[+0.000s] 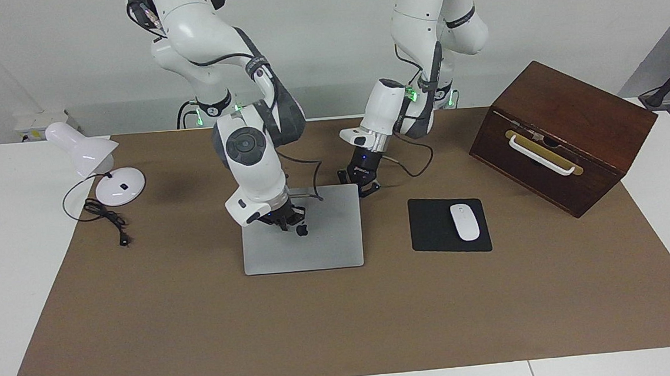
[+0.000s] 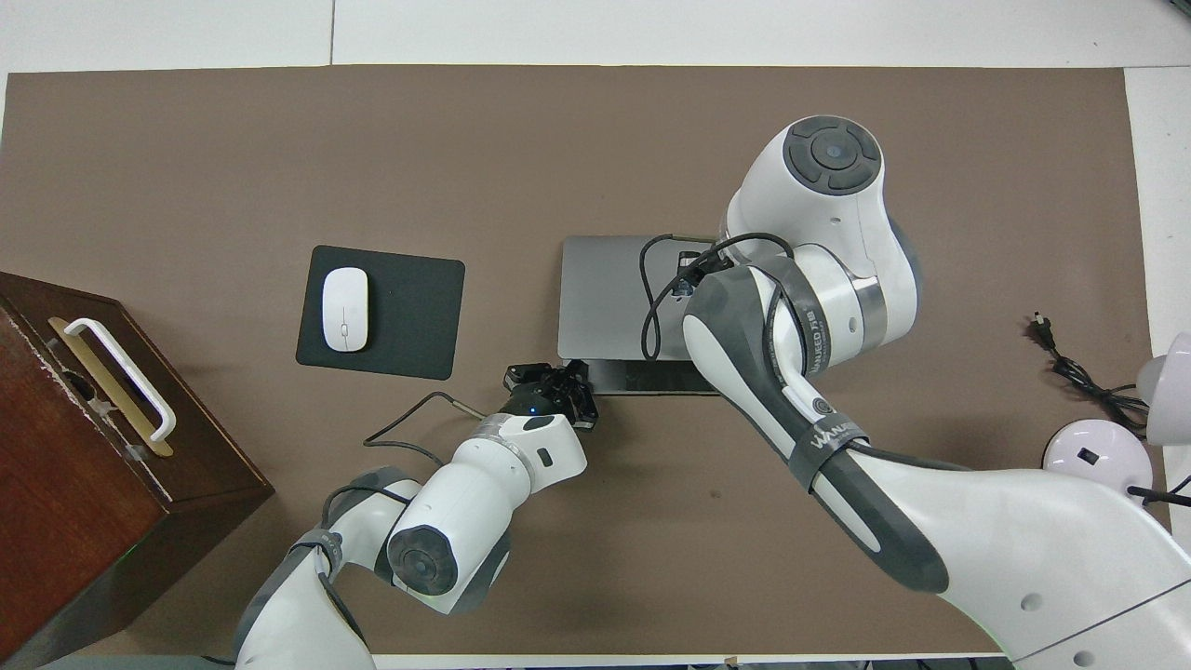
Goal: Close laptop with both arms
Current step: 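Push the laptop lid down with the right gripper toward the keyboard, then press the closed lid down with the right gripper, left gripper steadying base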
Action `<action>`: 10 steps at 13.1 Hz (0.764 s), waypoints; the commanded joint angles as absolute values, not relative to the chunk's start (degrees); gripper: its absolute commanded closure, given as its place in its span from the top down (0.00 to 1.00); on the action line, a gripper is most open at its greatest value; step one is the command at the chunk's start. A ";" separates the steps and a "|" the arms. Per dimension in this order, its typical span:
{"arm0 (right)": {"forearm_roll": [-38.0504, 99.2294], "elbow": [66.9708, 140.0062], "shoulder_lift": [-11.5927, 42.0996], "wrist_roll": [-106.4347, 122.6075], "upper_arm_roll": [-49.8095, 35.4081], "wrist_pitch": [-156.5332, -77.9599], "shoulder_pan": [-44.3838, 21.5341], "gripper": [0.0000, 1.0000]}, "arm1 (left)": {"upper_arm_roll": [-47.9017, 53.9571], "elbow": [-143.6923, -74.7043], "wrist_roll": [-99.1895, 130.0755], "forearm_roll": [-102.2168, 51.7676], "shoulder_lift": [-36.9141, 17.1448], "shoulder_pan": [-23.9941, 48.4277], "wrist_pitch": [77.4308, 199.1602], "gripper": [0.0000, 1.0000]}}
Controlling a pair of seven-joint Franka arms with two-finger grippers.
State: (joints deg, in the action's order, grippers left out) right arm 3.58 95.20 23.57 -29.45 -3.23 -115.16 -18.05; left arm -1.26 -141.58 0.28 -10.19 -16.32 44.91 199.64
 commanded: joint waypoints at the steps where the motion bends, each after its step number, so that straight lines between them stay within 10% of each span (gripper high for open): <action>1: 5.27 99.49 21.10 -27.34 -3.60 -117.68 -17.23 0.00 | -1.58 -142.38 -1.23 -10.02 -18.46 43.68 200.39 0.00; 10: 5.27 101.51 20.74 -24.87 -3.60 -119.36 -16.26 0.00 | -1.50 -142.30 -1.49 -10.02 -19.07 43.68 200.48 0.00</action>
